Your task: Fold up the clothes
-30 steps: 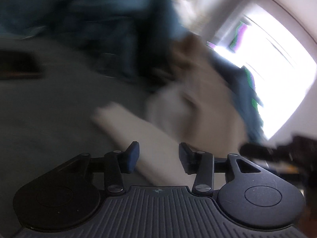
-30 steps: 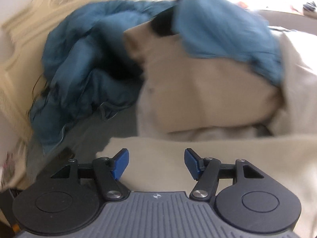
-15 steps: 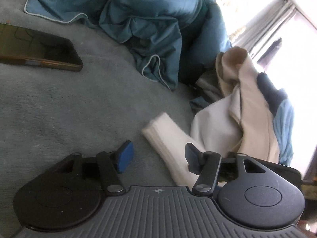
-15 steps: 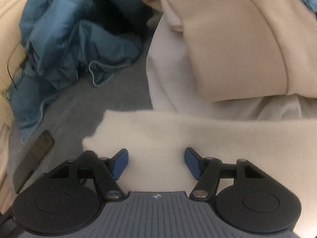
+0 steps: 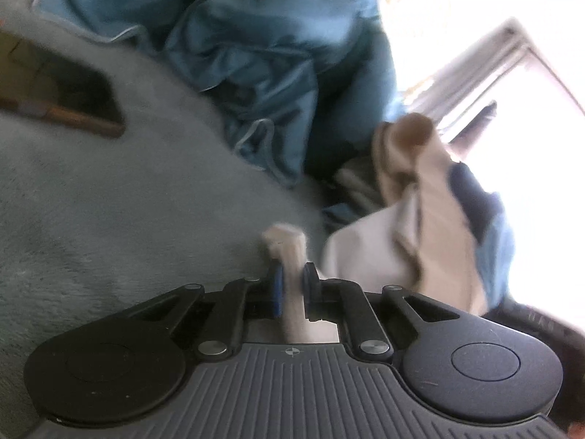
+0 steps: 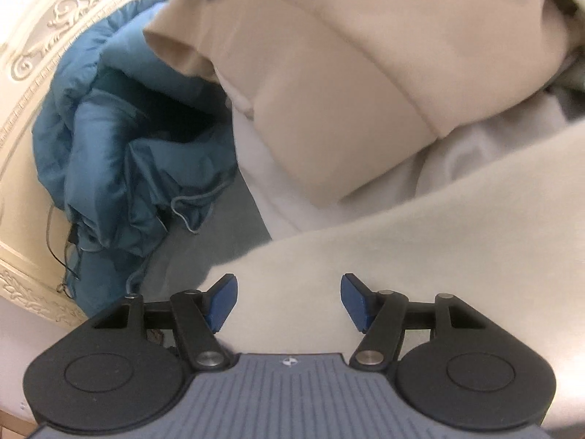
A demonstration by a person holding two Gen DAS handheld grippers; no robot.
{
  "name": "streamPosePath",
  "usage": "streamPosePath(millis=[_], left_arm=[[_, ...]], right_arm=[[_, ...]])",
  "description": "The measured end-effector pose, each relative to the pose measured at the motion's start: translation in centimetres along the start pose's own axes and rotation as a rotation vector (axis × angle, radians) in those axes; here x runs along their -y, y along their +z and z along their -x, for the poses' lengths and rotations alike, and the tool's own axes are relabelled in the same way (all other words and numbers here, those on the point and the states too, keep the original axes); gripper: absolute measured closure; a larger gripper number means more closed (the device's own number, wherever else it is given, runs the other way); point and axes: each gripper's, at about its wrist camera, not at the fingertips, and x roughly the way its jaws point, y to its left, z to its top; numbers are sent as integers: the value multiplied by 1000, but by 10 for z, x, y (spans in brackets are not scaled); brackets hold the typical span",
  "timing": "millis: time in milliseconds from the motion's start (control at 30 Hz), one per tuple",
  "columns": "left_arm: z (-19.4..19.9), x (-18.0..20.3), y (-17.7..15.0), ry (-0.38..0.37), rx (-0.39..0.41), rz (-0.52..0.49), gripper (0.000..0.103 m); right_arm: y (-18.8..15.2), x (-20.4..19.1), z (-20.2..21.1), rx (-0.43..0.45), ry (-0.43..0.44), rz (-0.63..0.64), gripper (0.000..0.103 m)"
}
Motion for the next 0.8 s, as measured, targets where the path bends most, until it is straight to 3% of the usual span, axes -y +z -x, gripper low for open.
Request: streamPosePath(millis=[167,600,733,767,800], left_arm=[[10,18,-4,-98,16,-114,94],[20,60,-28,-210,39,-418,94],[26,69,-33,-257,55,-497,94],[26,70,-34,-270,45,-506,94],[25,72,-35,-282,36,-515,93]], right_arm=[[9,-14,16,20,4,69,34],[10,-87,-5,-71,-94,433,30],[9,-87,-11,-70,-192,426,52],[10,-84,-9,-65,-190,413,68],[11,-82,-6,-56,-185,405,74]])
